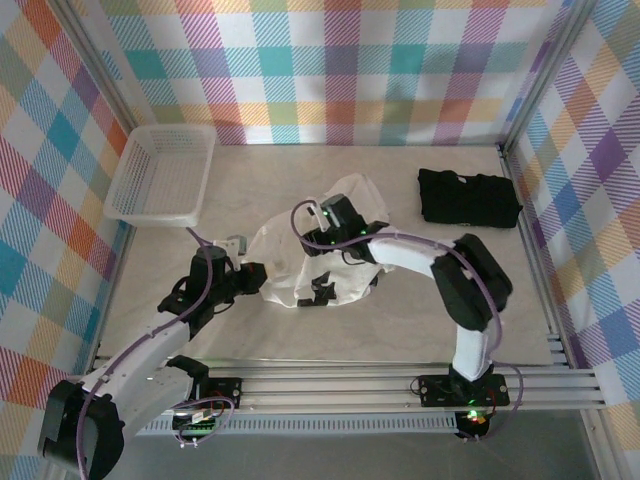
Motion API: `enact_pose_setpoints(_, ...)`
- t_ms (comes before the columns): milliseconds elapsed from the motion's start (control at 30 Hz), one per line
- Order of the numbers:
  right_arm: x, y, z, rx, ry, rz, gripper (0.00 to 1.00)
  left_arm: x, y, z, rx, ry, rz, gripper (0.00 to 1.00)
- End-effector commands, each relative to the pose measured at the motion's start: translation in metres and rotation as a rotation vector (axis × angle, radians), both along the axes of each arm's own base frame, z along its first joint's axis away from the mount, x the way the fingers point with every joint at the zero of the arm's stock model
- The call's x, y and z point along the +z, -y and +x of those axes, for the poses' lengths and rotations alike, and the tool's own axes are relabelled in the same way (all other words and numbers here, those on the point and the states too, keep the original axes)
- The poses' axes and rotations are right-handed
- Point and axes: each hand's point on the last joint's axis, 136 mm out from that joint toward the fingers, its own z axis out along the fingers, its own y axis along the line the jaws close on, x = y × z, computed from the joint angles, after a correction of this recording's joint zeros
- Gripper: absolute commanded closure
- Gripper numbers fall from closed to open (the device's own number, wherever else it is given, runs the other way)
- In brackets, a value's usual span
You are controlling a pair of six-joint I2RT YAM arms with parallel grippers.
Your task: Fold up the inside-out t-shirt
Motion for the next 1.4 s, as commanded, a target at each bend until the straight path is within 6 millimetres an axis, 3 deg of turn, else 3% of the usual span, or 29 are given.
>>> enact_pose_setpoints(0,-0.008,0.016,0.030,-0.138,0.032,-0.085,0.47,-0.011,-0.006,-0.002,0.041,-0.034,0.023,1.00)
enact_pose_setpoints(100,0.013,0.029,0.025,-0.107,0.049,0.029,0.77,-0.027,-0.023,-0.005,0.122,-0.091,0.087,1.00)
enact_pose_setpoints(167,0.036,0.027,0.006,-0.001,0.047,0.164,0.85,-0.037,-0.030,-0.007,0.148,-0.123,0.130,0.99)
enact_pose_setpoints(300,0.061,0.026,-0.035,0.162,-0.031,0.336,0.94,-0.040,-0.028,-0.005,0.136,-0.113,0.221,0.76)
enact_pose_setpoints(467,0.072,0.031,-0.059,0.212,-0.086,0.433,0.99,-0.001,-0.016,0.008,0.146,0.060,0.289,0.50)
enact_pose_setpoints(567,0.081,0.035,-0.066,0.224,-0.080,0.465,1.00,0.022,0.006,0.017,0.081,0.172,0.287,0.41)
enact_pose_setpoints(633,0.084,0.037,-0.068,0.223,-0.078,0.467,1.00,0.026,0.027,0.026,0.003,0.201,0.287,0.36)
enact_pose_setpoints(700,0.085,0.040,-0.069,0.221,-0.080,0.463,1.00,0.017,0.049,0.036,-0.088,0.188,0.330,0.30)
enact_pose_setpoints(967,0.083,0.050,-0.072,0.200,-0.088,0.462,1.00,-0.022,0.096,0.086,-0.181,0.157,0.391,0.17)
enact_pose_setpoints(1133,0.081,0.057,-0.078,0.193,-0.087,0.463,1.00,-0.036,0.118,0.117,-0.188,0.145,0.418,0.17)
enact_pose_setpoints(1200,0.079,0.062,-0.079,0.184,-0.086,0.460,1.00,-0.041,0.131,0.127,-0.205,0.133,0.400,0.22)
enact_pose_setpoints(1300,0.076,0.070,-0.080,0.165,-0.082,0.440,1.00,-0.043,0.142,0.137,-0.215,0.117,0.373,0.50)
enact_pose_setpoints(1367,0.072,0.082,-0.078,0.122,-0.069,0.392,1.00,-0.034,0.147,0.134,-0.253,0.112,0.339,0.72)
